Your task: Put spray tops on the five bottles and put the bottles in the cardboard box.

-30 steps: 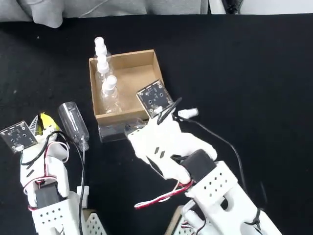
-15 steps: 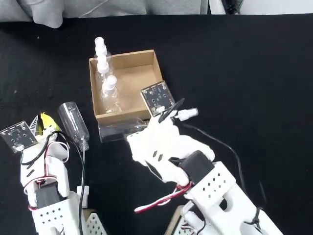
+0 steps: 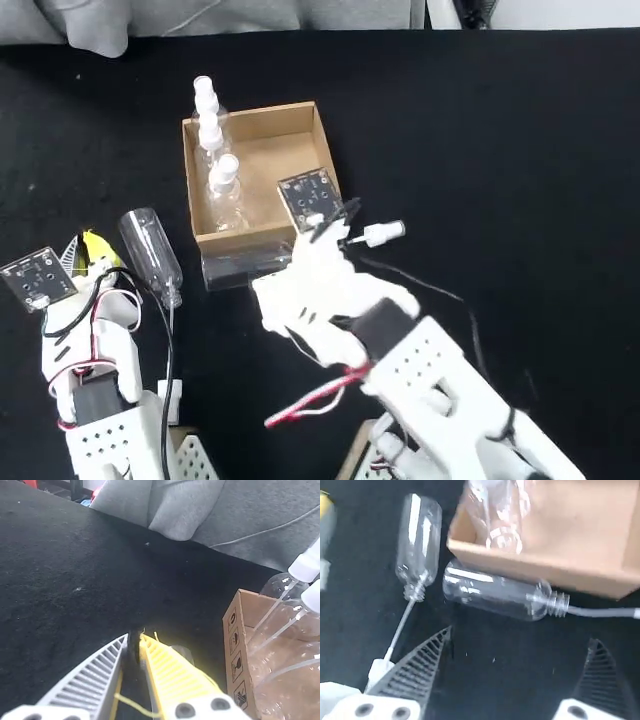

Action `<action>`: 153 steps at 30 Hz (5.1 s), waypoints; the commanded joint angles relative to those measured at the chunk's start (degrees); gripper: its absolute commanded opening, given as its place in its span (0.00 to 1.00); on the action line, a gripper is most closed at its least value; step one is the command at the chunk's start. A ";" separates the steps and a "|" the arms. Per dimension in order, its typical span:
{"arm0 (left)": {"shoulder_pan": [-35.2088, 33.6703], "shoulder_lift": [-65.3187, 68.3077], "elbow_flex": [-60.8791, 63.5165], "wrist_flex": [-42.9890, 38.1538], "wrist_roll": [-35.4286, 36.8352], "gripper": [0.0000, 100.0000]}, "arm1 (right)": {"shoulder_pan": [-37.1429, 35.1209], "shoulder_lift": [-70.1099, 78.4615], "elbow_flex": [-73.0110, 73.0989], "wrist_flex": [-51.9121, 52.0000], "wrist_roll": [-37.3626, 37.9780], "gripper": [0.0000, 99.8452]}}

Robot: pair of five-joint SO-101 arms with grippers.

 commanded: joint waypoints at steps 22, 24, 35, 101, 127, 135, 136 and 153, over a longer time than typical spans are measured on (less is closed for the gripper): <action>-0.75 -0.62 1.45 -0.35 -0.35 0.03 | -0.97 26.86 -16.66 -4.22 -24.44 0.36; -0.75 -0.62 1.45 -0.35 -0.35 0.03 | -0.97 28.62 -16.66 -5.71 -24.62 0.36; -0.75 -0.62 1.45 -0.35 -0.35 0.03 | -0.70 30.37 -16.48 -10.90 -28.92 0.35; -0.57 -0.62 1.45 0.00 -0.35 0.03 | 2.02 51.38 -26.07 -9.49 -31.30 0.35; -0.66 -0.62 1.45 -0.18 -0.35 0.03 | 2.46 37.14 -27.82 12.31 -25.32 0.35; -0.66 -0.62 1.45 -0.26 -0.35 0.03 | 2.99 36.44 -27.82 9.41 -26.46 0.35; -0.66 -0.62 1.45 -0.26 -0.35 0.03 | 3.60 36.44 -27.82 8.62 -27.43 0.35; -0.66 -0.62 1.45 -0.26 -0.35 0.03 | 7.21 37.05 -20.62 -7.65 -28.84 0.35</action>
